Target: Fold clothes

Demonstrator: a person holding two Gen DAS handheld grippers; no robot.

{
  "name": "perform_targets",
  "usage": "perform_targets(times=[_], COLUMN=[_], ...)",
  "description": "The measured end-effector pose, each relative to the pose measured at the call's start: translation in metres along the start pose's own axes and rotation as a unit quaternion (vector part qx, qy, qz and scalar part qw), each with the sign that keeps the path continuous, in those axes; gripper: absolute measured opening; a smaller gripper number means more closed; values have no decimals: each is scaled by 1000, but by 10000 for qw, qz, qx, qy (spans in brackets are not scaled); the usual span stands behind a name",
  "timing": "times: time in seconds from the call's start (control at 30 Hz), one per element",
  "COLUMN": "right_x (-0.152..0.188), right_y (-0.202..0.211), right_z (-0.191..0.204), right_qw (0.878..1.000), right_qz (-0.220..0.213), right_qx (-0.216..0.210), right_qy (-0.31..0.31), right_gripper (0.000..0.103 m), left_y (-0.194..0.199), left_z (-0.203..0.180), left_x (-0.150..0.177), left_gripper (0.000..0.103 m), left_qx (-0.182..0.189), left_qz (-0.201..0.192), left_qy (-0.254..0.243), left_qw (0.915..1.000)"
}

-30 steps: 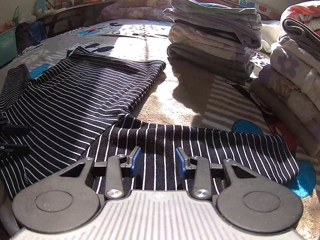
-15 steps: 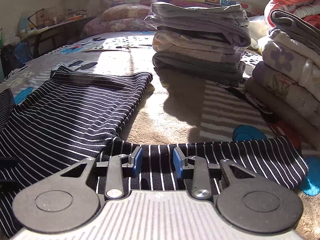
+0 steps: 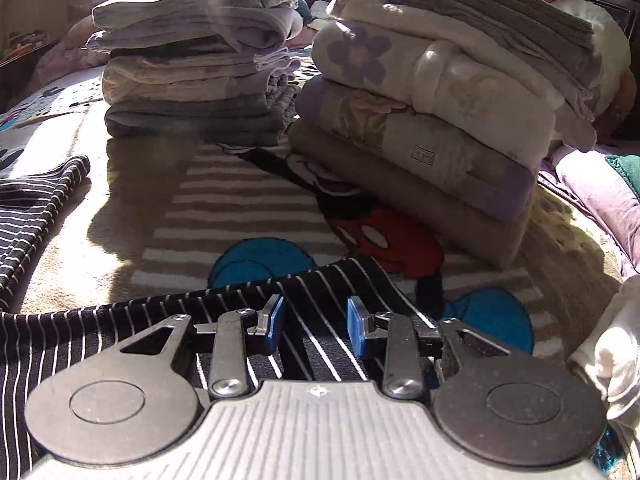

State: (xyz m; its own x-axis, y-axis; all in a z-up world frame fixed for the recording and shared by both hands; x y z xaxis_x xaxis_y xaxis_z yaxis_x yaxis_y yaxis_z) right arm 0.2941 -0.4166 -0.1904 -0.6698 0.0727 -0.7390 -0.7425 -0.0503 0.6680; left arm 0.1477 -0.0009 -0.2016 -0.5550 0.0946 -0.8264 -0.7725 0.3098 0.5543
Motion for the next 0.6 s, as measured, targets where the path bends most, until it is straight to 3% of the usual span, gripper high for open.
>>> perform_targets(times=[0.1,0.2,0.3,0.37,0.43,0.5,0.6], right_x=[-2,2,14,24,26,24,20], right_y=[13,27,28,17,22,29,37], right_z=[-34,-40,-28,-30,-45,-52,-40], right_qw=[9985,9954,9951,9982,9953,9904,9892], right_qz=[-236,-536,-406,-61,-235,-376,-382], right_qx=[110,-241,-689,-423,-302,-226,-410], right_qy=[-492,-762,-574,-429,-890,-1307,-1354], right_gripper=[34,34,31,31,17,20,24], left_y=[0,0,0,0,1,1,1], left_z=[0,0,0,-1,-1,-1,-2], left_x=[0,0,0,1,1,0,0], left_gripper=[55,55,55,55,55,55,55], left_qx=[3,7,12,15,16,9,-22], left_qz=[4,-5,-18,-26,-28,-25,-13], left_qy=[-6,-4,-1,1,3,-4,-47], left_qw=[10000,10000,10000,10000,10000,10000,10000])
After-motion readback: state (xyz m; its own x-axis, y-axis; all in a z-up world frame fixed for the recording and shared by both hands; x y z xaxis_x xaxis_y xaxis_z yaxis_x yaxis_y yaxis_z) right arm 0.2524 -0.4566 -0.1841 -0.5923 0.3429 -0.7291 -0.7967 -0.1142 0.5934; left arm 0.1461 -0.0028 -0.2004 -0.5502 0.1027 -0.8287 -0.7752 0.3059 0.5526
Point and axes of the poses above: each gripper's, at about its wrist camera, not at the fingertips, and y roughly against the way its jaws point, z to its left, x to its underside, the point moved 5 cm from there along -y, roughly the way its jaws point, and after that the axes turned 10 degrees about -x, right-handed, at the moved point
